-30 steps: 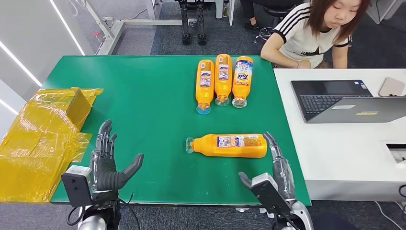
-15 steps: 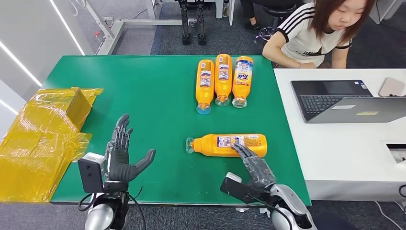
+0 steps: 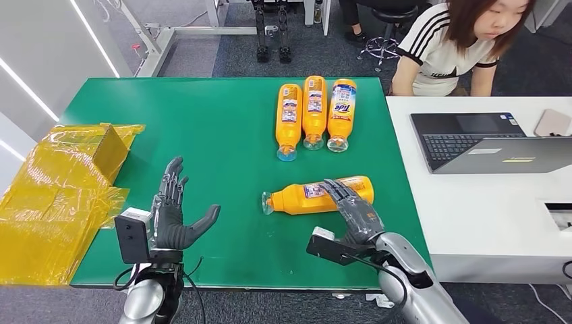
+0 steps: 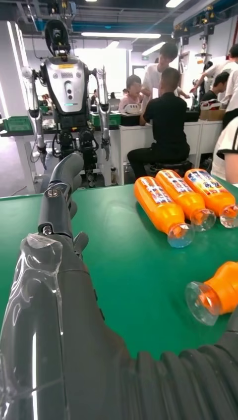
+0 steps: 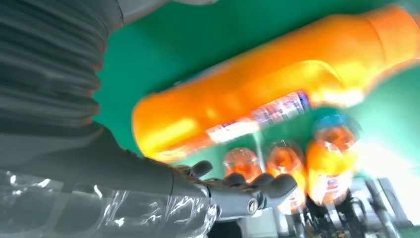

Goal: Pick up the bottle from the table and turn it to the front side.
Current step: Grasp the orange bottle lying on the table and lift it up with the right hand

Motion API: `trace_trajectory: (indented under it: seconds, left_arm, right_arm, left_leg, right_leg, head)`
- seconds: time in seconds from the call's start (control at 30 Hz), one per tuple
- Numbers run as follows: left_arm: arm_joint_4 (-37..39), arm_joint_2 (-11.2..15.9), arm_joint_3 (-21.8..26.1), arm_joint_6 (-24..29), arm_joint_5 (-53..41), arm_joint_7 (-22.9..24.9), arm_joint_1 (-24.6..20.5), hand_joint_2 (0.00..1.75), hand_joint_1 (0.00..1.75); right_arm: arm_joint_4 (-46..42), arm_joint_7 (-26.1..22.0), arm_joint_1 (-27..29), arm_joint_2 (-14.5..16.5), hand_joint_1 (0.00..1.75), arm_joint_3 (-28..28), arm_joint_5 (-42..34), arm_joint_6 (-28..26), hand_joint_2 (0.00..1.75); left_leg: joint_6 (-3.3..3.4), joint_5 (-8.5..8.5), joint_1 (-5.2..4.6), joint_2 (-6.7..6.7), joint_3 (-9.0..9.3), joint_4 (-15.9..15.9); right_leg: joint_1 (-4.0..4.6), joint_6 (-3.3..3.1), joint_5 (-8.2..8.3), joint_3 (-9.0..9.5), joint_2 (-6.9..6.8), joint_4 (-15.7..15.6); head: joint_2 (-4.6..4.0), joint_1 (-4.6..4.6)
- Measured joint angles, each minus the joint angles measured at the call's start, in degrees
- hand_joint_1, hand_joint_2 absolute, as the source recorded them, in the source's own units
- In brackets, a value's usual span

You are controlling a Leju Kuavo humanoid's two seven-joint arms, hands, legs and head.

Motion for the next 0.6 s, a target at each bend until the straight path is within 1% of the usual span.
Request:
trace_trajectory:
  seconds: [0.17, 0.23, 0.3, 0.37, 0.47, 0.6]
  left_arm:
    - [1.23, 0.45, -0.64, 0.57, 0.86, -0.81, -1.52, 1.75, 0.0]
    - [1.84, 0.57, -0.85, 0.58, 1.28, -0.88, -2.27, 1.75, 0.0]
    - [2.43, 0.65, -1.06, 0.2, 1.92, -0.9, -2.84, 1.75, 0.0]
    - [3.01, 0.76, -1.34, -0.83, 3.08, -0.84, -3.26, 1.75, 0.0]
    - [3.87, 1.05, -1.87, -2.72, 4.9, -0.7, -3.65, 1.75, 0.0]
    - [4.6, 1.25, -2.08, -3.38, 5.51, -0.68, -3.71, 1.75, 0.0]
  right_arm:
    - [-1.26, -6.59, 0.25, 0.0, 0.0, -0.27, -7.37, -2.47, 1.75]
    - [-1.97, -9.11, 0.76, 0.0, 0.0, -0.96, -11.74, -2.5, 1.75]
    - [-2.54, -10.34, 1.31, -0.01, 0.0, -1.84, -15.1, -2.0, 1.75]
    - [-2.86, -10.04, 1.72, -0.14, 0.0, -2.66, -16.49, -1.01, 1.75]
    - [-2.88, -7.75, 1.91, -0.79, 0.0, -3.44, -15.94, 0.88, 1.75]
    - [-2.6, -6.77, 1.9, -1.33, 0.0, -4.21, -15.44, 1.29, 1.75]
  left_leg:
    - [0.0, 0.0, 0.0, -0.01, 0.0, 0.0]
    - [0.0, 0.0, 0.0, -0.01, 0.0, 0.0]
    - [0.0, 0.0, 0.0, -0.01, 0.0, 0.0]
    - [0.0, 0.0, -0.01, -0.01, 0.0, 0.0]
    - [0.0, 0.0, -0.01, 0.0, 0.0, 0.01]
    - [0.0, 0.0, -0.01, 0.0, 0.0, 0.01]
  right_leg:
    - [0.0, 0.0, 0.0, -0.01, 0.0, 0.0]
    - [0.0, 0.0, 0.0, -0.01, 0.0, 0.0]
    - [0.0, 0.0, 0.0, 0.0, 0.0, -0.01]
    - [0.0, 0.0, 0.0, 0.0, 0.0, -0.01]
    - [-0.01, 0.0, 0.0, 0.0, 0.0, -0.01]
    - [-0.01, 0.0, 0.0, -0.01, 0.01, -0.01]
  head:
    - [0.0, 0.0]
    - [0.0, 0.0]
    - [0.0, 0.0]
    - [0.0, 0.01]
    - [0.0, 0.0]
    - [0.0, 0.01]
